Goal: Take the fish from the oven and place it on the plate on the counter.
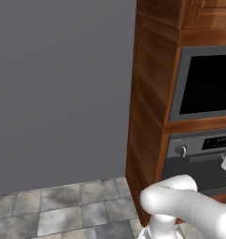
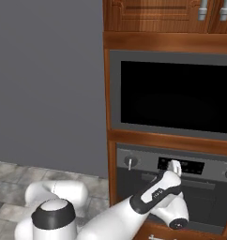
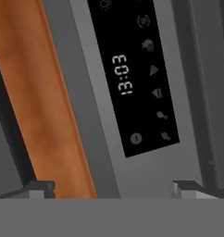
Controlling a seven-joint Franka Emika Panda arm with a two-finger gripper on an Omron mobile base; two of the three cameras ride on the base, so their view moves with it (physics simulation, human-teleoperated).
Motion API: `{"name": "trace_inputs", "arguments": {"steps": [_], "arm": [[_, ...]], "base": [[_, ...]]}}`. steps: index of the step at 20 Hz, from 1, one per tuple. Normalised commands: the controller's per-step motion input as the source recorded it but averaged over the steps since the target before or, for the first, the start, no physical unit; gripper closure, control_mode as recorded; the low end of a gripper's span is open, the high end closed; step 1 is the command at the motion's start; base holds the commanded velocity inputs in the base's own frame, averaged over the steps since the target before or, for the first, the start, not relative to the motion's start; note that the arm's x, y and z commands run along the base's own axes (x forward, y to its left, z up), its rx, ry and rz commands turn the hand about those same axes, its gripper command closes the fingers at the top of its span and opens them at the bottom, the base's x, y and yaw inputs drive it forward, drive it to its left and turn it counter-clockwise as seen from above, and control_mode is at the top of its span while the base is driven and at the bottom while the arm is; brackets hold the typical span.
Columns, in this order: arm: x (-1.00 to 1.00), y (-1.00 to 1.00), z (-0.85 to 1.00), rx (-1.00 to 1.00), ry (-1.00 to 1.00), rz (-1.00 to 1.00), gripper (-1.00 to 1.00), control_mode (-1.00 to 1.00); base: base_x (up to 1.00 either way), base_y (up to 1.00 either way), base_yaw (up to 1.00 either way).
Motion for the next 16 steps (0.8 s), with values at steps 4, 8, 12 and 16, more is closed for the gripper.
{"name": "trace_inputs", "arguments": {"steps": [4,8,12,16], "arm": [[0.0,-0.35,-0.48,0.0,0.0,0.0,-1.0,-1.0],[0.01,-0.21,-0.5,0.0,0.0,0.0,-1.0,-1.0],[0.12,-0.09,-0.49,0.0,0.0,0.0,-1.0,-1.0],[0.05,-0.07,-0.37,0.0,0.0,0.0,-1.0,-1.0]], "base": [[0.0,0.0,0.0],[0.0,0.0,0.0],[0.0,0.0,0.0],[0.0,0.0,0.0]]}}
